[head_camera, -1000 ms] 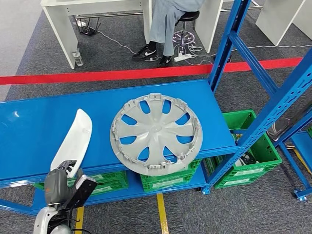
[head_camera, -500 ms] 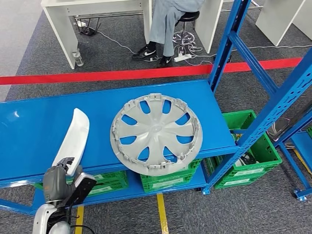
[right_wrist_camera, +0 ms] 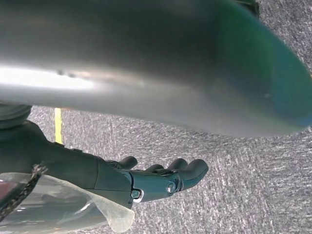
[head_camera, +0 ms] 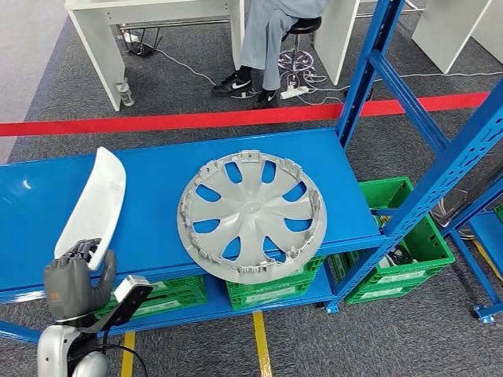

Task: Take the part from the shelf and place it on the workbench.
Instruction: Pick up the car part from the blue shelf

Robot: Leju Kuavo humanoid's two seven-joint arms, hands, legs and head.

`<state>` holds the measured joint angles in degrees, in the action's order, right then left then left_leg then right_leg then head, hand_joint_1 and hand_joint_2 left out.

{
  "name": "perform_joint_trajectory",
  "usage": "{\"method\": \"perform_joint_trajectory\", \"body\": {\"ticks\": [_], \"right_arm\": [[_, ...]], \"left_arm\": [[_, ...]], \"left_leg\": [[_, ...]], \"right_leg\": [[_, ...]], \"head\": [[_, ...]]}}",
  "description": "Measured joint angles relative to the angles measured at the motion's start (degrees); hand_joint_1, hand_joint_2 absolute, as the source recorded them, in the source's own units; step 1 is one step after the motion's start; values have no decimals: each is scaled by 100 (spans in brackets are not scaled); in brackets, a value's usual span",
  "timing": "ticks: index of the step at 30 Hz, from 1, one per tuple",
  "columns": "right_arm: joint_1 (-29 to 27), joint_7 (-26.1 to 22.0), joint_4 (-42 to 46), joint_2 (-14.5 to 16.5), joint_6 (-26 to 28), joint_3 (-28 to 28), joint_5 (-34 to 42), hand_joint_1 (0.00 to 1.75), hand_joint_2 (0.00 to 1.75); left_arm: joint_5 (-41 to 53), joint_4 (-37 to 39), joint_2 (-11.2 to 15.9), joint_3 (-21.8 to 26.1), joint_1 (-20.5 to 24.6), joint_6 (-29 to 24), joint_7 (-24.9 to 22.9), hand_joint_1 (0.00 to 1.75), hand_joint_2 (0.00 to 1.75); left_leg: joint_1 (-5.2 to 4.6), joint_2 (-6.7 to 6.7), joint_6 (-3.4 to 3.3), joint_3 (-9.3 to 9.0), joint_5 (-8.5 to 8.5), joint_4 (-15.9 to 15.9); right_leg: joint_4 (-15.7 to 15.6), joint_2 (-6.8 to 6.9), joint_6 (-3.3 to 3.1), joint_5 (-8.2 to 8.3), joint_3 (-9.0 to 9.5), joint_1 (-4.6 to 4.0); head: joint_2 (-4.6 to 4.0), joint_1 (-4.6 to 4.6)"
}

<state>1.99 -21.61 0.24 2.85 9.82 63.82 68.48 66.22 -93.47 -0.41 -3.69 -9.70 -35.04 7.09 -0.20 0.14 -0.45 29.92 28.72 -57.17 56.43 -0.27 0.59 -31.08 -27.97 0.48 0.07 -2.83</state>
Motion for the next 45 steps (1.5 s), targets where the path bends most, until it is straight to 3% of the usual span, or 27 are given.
{"method": "perform_joint_trajectory", "body": {"ticks": [9,17,45], "right_arm": [[1,-15,0,-1,1,170,103,0,0],[5,-14,0,-1,-5,325,217,0,0],[5,-65,-2,1,34,463,483,0,0]], "left_arm": [[1106,-959,216,-48,4,-378,-296,158,175],[1633,-1419,421,-173,36,-391,-547,147,175],[1945,-1527,498,-340,-12,-363,-967,147,175]], "left_leg": [[0,0,0,-1,0,0],[0,0,0,-1,0,0],[0,0,0,0,0,0]], "right_leg": [[0,0,0,0,0,0],[0,0,0,0,0,0],[0,-1,0,0,0,0]], "head": [[0,-1],[0,-1],[0,-1]]}}
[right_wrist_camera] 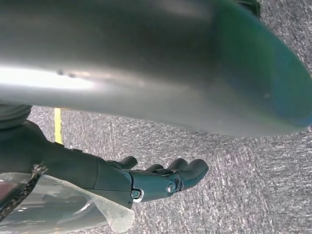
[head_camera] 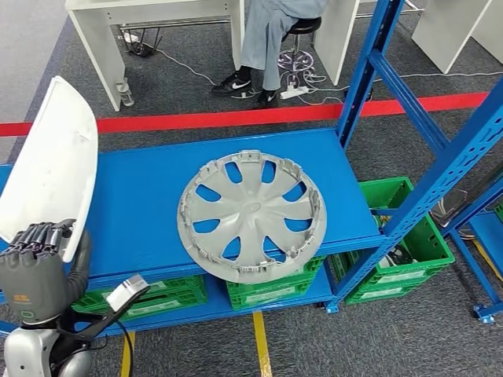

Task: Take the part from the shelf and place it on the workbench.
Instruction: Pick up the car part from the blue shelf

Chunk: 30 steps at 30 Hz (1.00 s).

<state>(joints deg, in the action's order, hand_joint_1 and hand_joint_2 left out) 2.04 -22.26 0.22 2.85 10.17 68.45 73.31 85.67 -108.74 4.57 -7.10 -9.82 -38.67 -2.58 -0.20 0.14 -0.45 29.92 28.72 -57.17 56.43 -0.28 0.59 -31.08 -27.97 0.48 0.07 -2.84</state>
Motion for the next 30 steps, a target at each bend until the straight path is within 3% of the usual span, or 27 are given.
{"method": "perform_joint_trajectory", "body": {"ticks": [15,20,22,25,26,27,28,30], "right_arm": [[-6,-14,2,95,84,36,125,0,0],[-7,-14,1,127,85,39,166,0,0],[-7,-13,1,134,85,48,184,0,0],[-12,-12,1,142,93,80,211,0,0],[-17,-12,1,142,95,89,222,0,0],[-20,-12,0,143,96,95,233,0,0],[-19,-12,0,143,96,98,240,0,0],[-9,-12,1,145,97,103,251,0,0]], "left_arm": [[242,-2,14,145,-289,37,-302,147,175],[266,-11,40,180,-346,62,-362,147,175],[269,-25,49,188,-371,72,-382,147,175],[269,-33,55,216,-424,108,-404,147,175],[269,-33,56,227,-440,128,-408,147,175],[269,-33,57,235,-452,146,-409,147,175],[269,-33,57,243,-460,160,-409,147,175],[269,-34,57,257,-471,173,-409,147,175]], "left_leg": [[-31,0,-16,3,11,-20],[-27,-9,-92,-2,-34,14],[10,-27,-143,-6,-90,83],[24,-49,-156,31,-113,89],[25,-53,-152,40,-116,81],[26,-54,-146,45,-117,71],[31,-53,-137,47,-116,59],[34,-48,-93,54,-108,28]], "right_leg": [[-5,1,12,6,-2,27],[-12,-2,94,15,-11,41],[241,2,126,-190,-138,32],[1358,9,156,-722,-639,40],[1611,9,162,-764,-755,43],[1640,10,164,-680,-772,47],[1429,11,163,-489,-677,54],[654,13,153,-91,-299,61]], "head": [[0,2],[0,1],[0,-14],[0,-26],[0,-25],[0,-26],[0,-26],[0,-27]]}}
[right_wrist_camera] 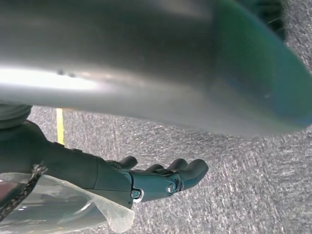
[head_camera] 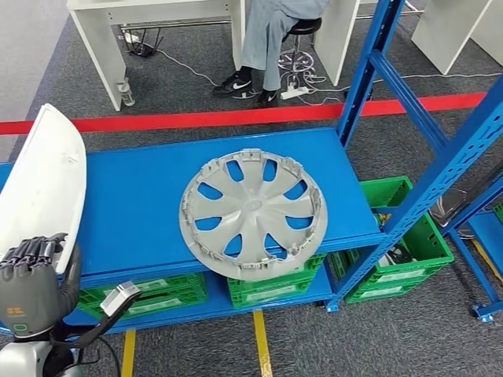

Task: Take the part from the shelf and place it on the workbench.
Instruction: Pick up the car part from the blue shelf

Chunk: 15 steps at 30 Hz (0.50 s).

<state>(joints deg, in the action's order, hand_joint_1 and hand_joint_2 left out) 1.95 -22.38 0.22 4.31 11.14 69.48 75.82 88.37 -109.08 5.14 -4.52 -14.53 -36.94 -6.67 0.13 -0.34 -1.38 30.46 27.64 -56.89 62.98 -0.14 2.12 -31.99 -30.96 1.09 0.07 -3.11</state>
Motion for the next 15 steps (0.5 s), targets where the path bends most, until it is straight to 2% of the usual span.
{"method": "perform_joint_trajectory", "body": {"ticks": [1,2,4,6,7,8,10,11,12,13,15], "right_arm": [[5,-1,1,3,1,3,2,0,0],[6,0,1,6,1,8,5,0,0],[2,2,0,13,1,19,10,0,0],[4,4,-1,22,1,26,13,0,0],[8,6,-1,26,2,27,14,0,0],[9,7,-1,30,3,27,14,0,0],[5,9,-1,31,4,28,14,0,0],[2,9,-1,31,4,29,15,0,0],[2,9,-1,31,4,29,15,0,0],[4,9,-1,31,4,29,16,0,0],[6,10,-1,37,4,30,20,0,0]], "left_arm": [[0,-3,2,7,-1,2,-2,147,175],[0,-8,4,14,-3,4,-4,147,175],[1,-16,7,24,-7,17,-11,147,175],[2,-20,12,28,-11,33,-15,147,175],[2,-21,19,31,-11,40,-17,147,175],[2,-22,27,33,-12,43,-17,147,175],[2,-23,38,35,-16,48,-17,147,175],[2,-23,40,35,-19,52,-17,147,175],[2,-23,42,36,-20,56,-18,147,175],[2,-23,44,37,-20,62,-17,147,175],[2,-26,50,37,-15,78,-20,147,175]], "left_leg": [[-4,5,36,15,-3,-17],[-9,10,78,31,-15,-35],[-12,18,161,72,-60,-55],[4,22,228,127,11,-121],[11,23,256,192,158,-266],[19,24,283,293,385,-535],[25,24,323,533,846,-1281],[27,24,330,595,956,-1563],[27,24,325,566,937,-1649],[26,24,310,436,813,-1517],[17,26,243,-62,492,-741]], "right_leg": [[-300,-6,-12,105,155,-6],[-471,-14,-24,137,239,-13],[-522,-31,-70,134,236,-30],[-552,-25,-170,173,171,-19],[-567,-18,-232,209,132,-14],[-577,-7,-290,248,85,-13],[-568,13,-356,321,-17,-39],[-558,22,-369,357,-74,-54],[-544,27,-374,390,-129,-69],[-528,28,-373,419,-181,-82],[-501,26,-362,478,-259,-106]], "head": [[0,1],[0,2],[0,9],[0,15],[0,26],[0,38],[0,59],[0,61],[0,62],[0,62],[0,61]]}}
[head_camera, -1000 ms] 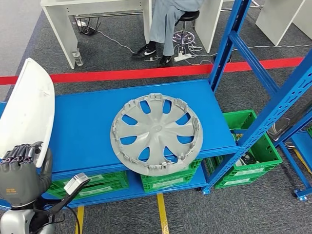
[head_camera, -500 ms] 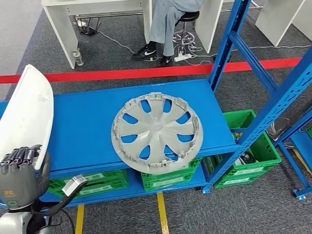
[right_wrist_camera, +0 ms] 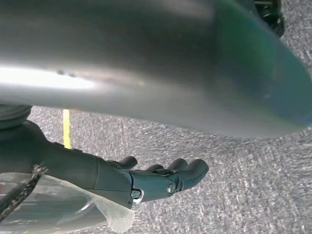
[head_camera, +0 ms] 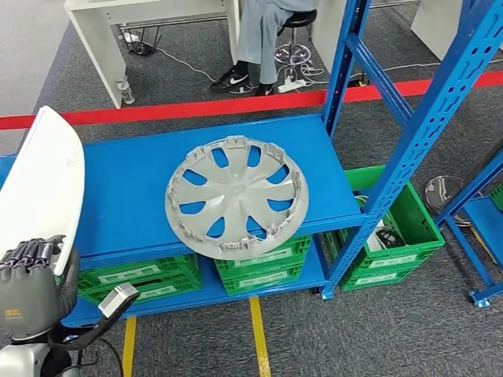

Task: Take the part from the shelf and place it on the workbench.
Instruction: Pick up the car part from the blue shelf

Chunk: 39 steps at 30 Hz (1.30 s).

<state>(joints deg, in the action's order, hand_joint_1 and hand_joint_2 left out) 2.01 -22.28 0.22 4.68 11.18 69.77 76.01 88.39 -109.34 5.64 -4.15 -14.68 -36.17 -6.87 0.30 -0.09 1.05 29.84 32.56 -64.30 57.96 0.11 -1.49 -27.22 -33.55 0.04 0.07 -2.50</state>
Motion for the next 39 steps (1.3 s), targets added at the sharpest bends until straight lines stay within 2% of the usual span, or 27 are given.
{"method": "perform_joint_trajectory", "body": {"ticks": [2,3,5,6,8,10,11,12,13,15,17,19,21,22,24,25,26,27,28,29,30,31,33,34,36,37,39], "right_arm": [[2,1,0,13,0,2,7,0,0],[1,1,0,19,0,4,14,0,0],[-2,1,-2,20,1,13,37,0,0],[-3,0,-3,21,1,22,50,0,0],[-4,0,-7,21,1,46,75,0,0],[-3,1,-7,22,1,66,94,0,0],[-4,1,-7,22,1,76,100,0,0],[-4,1,-7,22,1,86,104,0,0],[-4,1,-7,22,1,94,105,0,0],[3,1,-7,22,1,104,105,0,0],[23,1,-7,22,1,106,105,0,0],[33,0,-7,22,1,108,106,0,0],[26,1,-7,26,1,109,110,0,0],[27,1,-7,28,1,109,114,0,0],[31,3,-7,34,9,109,131,0,0],[31,4,-7,35,22,109,144,0,0],[30,5,-7,38,39,109,156,0,0],[29,5,-7,42,60,109,167,0,0],[29,4,-7,52,89,109,180,0,0],[30,2,-7,74,136,109,198,0,0],[34,1,-7,106,202,109,223,0,0],[39,1,-7,145,281,109,250,0,0],[56,1,-7,228,427,109,289,0,0],[65,1,-7,260,474,109,299,0,0],[74,0,-8,305,516,113,321,0,0],[74,3,-9,317,522,118,332,0,0],[74,12,-11,329,523,133,353,0,0]], "left_arm": [[0,-11,4,-1,5,14,-10,147,175],[-1,-17,5,-2,8,20,-19,147,175],[-1,-26,8,-3,6,39,-37,147,175],[-1,-30,8,-3,10,50,-45,147,175],[1,-38,7,-4,14,64,-61,147,175],[3,-43,7,-4,8,69,-75,147,175],[4,-43,7,-3,3,69,-80,147,175],[4,-43,7,-3,2,69,-82,147,175],[5,-43,7,-3,2,69,-83,147,175],[6,-44,5,-4,1,69,-82,147,175],[7,-54,4,-4,1,69,-84,147,175],[7,-62,4,-4,3,69,-88,147,175],[7,-62,3,-5,-2,69,-95,147,175],[6,-63,3,-5,-7,69,-101,147,175],[-6,-64,4,1,-14,69,-126,147,175],[-19,-64,3,7,-17,69,-144,147,175],[-39,-64,2,19,-25,67,-164,147,175],[-63,-66,1,37,-40,61,-180,147,175],[-103,-72,1,68,-62,51,-192,147,175],[-156,-81,1,110,-87,38,-197,147,175],[-224,-94,2,162,-111,25,-191,147,175],[-302,-107,3,224,-129,15,-172,147,175],[-456,-128,4,367,-164,0,-89,147,175],[-525,-134,3,446,-186,-6,-29,147,175],[-652,-142,-8,617,-235,-13,122,147,175],[-698,-142,-21,695,-251,-11,195,147,175],[-767,-143,-52,823,-275,-2,312,147,175]], "left_leg": [[-27,2,-67,-393,-117,693],[-44,3,-91,-457,-106,838],[-54,-3,-137,-424,-181,888],[-45,-13,-173,-387,-239,912],[-16,-38,-247,-267,-381,954],[-20,-47,-276,-107,-493,935],[-22,-51,-273,-29,-547,922],[-23,-55,-266,48,-597,907],[-22,-58,-255,120,-640,890],[-18,-60,-218,242,-706,835],[-30,-60,-162,331,-759,768],[-38,-62,-95,370,-826,739],[-20,-53,-21,397,-828,719],[-10,-44,14,435,-700,641],[8,-29,72,578,-161,170],[12,-29,92,663,129,-193],[16,-28,106,723,326,-551],[17,-27,112,724,374,-795],[17,-26,113,638,287,-853],[18,-26,108,454,114,-695],[19,-23,98,187,-64,-354],[13,-19,79,-112,-141,85],[-4,-10,15,-522,-99,768],[-18,-8,-22,-585,-49,912],[-19,-20,-108,-524,-113,953],[-13,-29,-157,-467,-174,956],[-2,-51,-238,-316,-308,966]], "right_leg": [[10,-4,50,69,-47,-15],[8,-4,86,107,-61,-12],[-7,-2,163,170,-83,1],[17,-4,198,126,-115,4],[316,-11,266,-232,-267,9],[1016,-13,327,-750,-486,28],[1353,-12,352,-886,-550,39],[1545,-11,372,-894,-539,48],[1520,-9,385,-786,-426,58],[856,-7,384,-481,93,74],[52,-15,348,-437,642,69],[-243,-28,287,-505,790,49],[-257,-14,179,-442,694,49],[-263,-1,116,-392,647,52],[-271,26,25,-270,512,58],[-266,29,12,-209,445,54],[-256,33,9,-145,371,50],[-237,35,12,-83,289,46],[-209,36,19,-28,202,44],[-174,35,30,19,109,44],[-134,32,46,54,28,44],[-94,28,70,82,-36,37],[-45,24,128,149,-112,22],[-41,25,162,194,-133,18],[-49,24,235,260,-171,24],[-4,20,269,177,-212,27],[383,9,322,-300,-377,35]], "head": [[0,-3],[0,-3],[0,3],[0,7],[0,-5],[0,-21],[0,-20],[0,-20],[0,-21],[0,-22],[0,-17],[0,-12],[0,-13],[0,-5],[0,14],[0,23],[0,24],[0,24],[0,24],[0,25],[0,26],[0,27],[0,24],[0,22],[0,22],[0,17],[0,3]]}}
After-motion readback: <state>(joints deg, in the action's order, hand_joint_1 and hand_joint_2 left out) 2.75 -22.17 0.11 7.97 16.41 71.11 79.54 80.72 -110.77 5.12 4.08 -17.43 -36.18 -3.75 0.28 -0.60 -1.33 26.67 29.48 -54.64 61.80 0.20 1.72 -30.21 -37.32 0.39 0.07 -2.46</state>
